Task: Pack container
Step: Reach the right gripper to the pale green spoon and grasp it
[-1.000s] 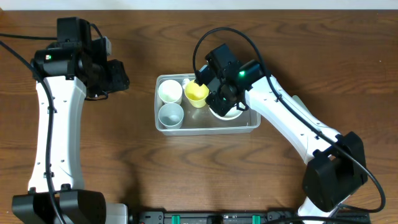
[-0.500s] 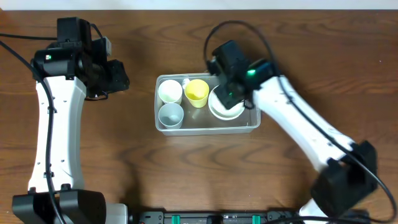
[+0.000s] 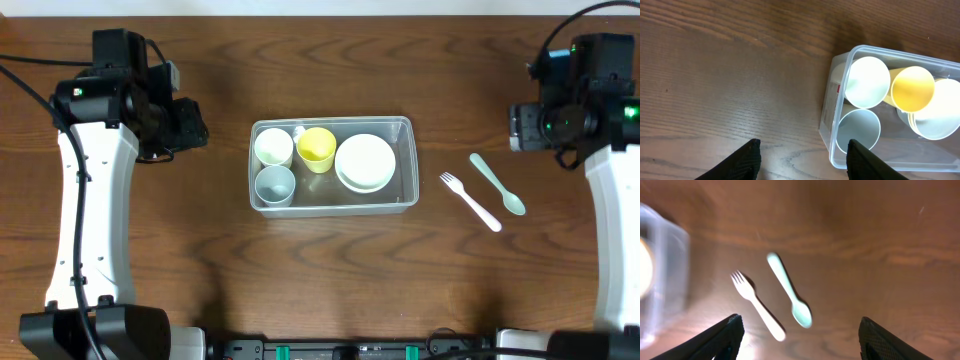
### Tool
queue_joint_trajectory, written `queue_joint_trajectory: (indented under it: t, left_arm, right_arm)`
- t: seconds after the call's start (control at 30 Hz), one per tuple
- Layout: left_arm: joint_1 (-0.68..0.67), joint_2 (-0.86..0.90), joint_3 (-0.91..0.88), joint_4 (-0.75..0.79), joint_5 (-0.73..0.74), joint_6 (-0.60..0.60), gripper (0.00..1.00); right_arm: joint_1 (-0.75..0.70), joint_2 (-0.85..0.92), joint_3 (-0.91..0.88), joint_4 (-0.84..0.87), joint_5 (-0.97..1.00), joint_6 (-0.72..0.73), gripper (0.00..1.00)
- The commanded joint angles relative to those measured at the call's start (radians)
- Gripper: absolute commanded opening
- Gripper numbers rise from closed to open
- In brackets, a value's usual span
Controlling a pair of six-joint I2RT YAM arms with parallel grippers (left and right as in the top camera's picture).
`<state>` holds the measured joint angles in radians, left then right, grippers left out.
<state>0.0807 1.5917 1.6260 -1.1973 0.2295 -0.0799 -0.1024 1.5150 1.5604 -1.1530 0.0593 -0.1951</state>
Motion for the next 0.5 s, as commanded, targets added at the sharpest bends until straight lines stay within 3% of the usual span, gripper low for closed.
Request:
queue_joint_trajectory:
  t: [0.0,0.47]
  left_arm:
    - [0.001,0.003,-0.008,-0.003,-0.006,-0.004,0.56]
    - [0.002,0.003,-0.008,-0.002,-0.006,-0.004,0.56]
  right_arm:
    - [-0.043,0.09,-0.034,-0.023,-0.023,-0.157,0.75]
    - [-0.045,0.304,-0.212,0.057,-0.018,-0.173,0.76]
